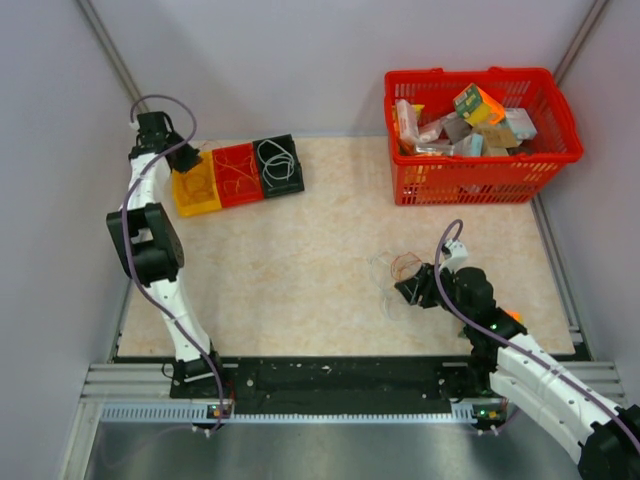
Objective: Untangle the cables
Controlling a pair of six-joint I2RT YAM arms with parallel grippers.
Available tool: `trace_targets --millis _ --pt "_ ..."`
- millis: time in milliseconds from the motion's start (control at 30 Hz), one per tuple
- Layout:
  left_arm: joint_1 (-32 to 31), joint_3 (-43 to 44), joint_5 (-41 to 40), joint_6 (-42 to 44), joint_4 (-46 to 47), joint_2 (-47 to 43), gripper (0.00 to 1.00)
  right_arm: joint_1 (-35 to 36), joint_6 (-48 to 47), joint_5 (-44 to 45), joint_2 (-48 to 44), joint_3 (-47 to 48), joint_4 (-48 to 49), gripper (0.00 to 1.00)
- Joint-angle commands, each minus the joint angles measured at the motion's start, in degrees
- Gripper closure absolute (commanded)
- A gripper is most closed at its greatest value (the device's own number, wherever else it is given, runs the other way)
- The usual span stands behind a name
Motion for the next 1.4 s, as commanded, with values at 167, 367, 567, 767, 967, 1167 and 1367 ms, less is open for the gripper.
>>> trace_targets --millis 167,367,567,767,967,1167,1367 --pt "3.85 6.03 5.53 -1.22 0.99 8.0 1.0 -0.39 -0.77 -0.07 0.21 -0.04 2.76 0.52" --pt "5.7 4.72 5.96 -0.86 -0.51 8.79 1.0 -0.39 -0.68 -0.07 0.13 -0.13 2.85 0.52" --pt "5.88 8.48 5.7 -0.69 -5.07 9.58 0.75 -0.39 -0.77 -0.16 -0.22 -0.13 2.5 0.52" --pt "5.27 5.08 9.91 -2.0 -3.95 3.89 0.41 -0.39 -0.6 0.36 -0.31 -0.22 2.5 0.52" --pt "1.23 -12.38 14.92 -6.13 3.95 -13.23 0.39 -0.39 5.18 11.57 0.83 2.24 -3.97 0.52" --pt "-16.4 -36.91 12.91 -5.26 15.55 -31.09 0.36 -1.26 12.5 23.74 6.44 5.84 -9.45 0.51" --pt "-41.54 -46.69 9.23 4.13 17.25 -34.71 0.33 -3.03 8.2 19.44 12.86 9.71 -6.47 0.51"
